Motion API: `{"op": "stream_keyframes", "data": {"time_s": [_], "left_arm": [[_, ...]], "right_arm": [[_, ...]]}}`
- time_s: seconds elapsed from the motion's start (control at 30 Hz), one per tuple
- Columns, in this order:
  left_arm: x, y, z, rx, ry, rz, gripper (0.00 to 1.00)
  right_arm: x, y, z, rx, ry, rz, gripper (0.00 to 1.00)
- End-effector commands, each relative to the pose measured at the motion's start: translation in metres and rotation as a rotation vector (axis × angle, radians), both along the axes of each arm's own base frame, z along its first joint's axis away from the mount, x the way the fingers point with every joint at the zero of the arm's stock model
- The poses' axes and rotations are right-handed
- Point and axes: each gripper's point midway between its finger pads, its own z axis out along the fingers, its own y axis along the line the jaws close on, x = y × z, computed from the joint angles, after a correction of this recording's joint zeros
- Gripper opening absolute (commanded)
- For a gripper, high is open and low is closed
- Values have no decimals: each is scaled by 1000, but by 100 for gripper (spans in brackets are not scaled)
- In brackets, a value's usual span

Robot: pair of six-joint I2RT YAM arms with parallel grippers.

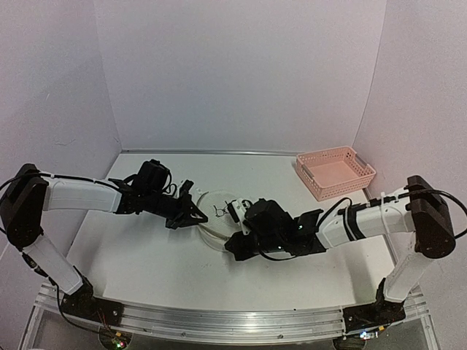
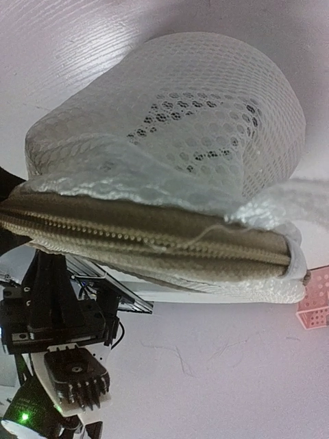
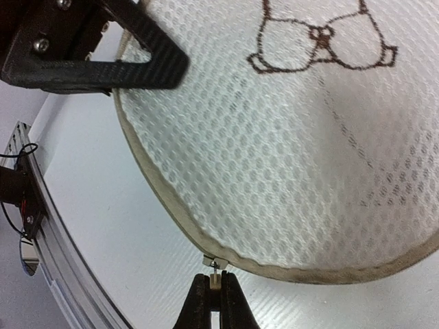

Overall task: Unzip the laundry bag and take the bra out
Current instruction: Unzip the zipper of the laundry bag.

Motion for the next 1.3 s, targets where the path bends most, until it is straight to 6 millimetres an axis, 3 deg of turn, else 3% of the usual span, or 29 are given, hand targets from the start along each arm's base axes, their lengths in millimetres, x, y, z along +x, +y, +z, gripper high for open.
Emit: {"op": "stream_keyframes", "data": {"time_s": [0.0, 0.3, 0.43, 0.73, 0.93, 1.1, 1.27], "left_arm": [[8, -11, 50, -94, -146, -53, 0], [4, -16, 56, -118, -179, -115, 0], [9, -19, 60, -117, -197, -115, 0], [47, -15, 70, -30, -269, -72, 1], [75, -15, 71, 62, -319, -55, 7], [88, -8, 66, 104, -319, -38, 17], [98, 14, 76, 201, -377, 39, 38]], "right_arm": [[12, -25, 14, 1, -62, -88, 0], [42, -72, 12, -52, -101, -178, 0], [49, -76, 16, -62, -130, -175, 0], [14, -47, 24, -6, -88, -72, 0], [6, -22, 37, 70, -45, -51, 0], [13, 6, 44, 113, -9, -52, 0], [24, 32, 48, 137, 7, -63, 0]]}}
